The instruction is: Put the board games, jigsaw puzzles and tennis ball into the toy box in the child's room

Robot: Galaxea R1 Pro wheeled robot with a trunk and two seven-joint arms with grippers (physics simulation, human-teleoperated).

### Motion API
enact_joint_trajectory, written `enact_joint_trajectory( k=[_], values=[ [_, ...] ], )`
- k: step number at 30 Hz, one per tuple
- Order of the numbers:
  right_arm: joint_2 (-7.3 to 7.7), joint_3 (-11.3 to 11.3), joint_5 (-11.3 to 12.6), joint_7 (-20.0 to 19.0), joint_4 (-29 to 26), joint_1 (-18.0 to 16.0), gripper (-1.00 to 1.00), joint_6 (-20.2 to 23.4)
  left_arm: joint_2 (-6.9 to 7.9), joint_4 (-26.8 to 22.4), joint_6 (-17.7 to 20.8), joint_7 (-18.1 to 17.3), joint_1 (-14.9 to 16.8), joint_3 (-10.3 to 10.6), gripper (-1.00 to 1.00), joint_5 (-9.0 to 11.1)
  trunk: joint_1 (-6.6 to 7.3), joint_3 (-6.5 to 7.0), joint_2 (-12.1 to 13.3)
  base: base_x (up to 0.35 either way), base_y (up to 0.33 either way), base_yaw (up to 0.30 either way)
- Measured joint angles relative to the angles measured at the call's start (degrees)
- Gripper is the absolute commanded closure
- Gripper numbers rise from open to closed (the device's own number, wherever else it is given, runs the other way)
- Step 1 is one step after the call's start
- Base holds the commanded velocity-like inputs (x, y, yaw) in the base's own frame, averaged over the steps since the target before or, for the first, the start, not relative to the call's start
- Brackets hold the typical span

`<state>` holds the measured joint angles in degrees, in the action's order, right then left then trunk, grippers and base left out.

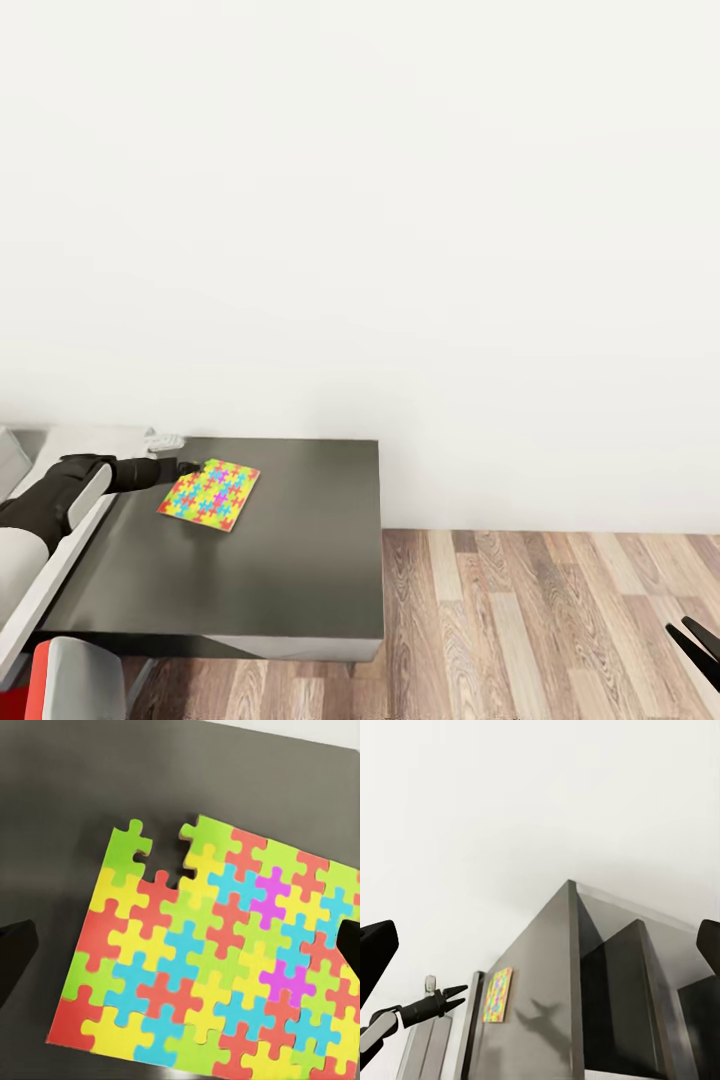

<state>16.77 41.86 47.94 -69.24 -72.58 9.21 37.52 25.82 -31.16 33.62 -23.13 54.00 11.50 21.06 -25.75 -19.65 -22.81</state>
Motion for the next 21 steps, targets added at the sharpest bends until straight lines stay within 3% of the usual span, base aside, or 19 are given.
enact_joint_trajectory(
  k=[9,21],
  values=[
    [0.00,0.0,0.0,0.0,0.0,0.0,-1.00,0.0,0.01,0.0,-2.5,-0.6,0.0,0.2,-1.00,0.0,0.00,-0.84,0.0,0.000,0.000,0.000],
    [0.00,0.0,0.0,0.0,0.0,0.0,-1.00,0.0,0.88,0.0,-3.4,-6.1,0.0,0.0,-1.00,-0.1,0.00,-1.96,0.0,0.000,0.000,0.000]
  ],
)
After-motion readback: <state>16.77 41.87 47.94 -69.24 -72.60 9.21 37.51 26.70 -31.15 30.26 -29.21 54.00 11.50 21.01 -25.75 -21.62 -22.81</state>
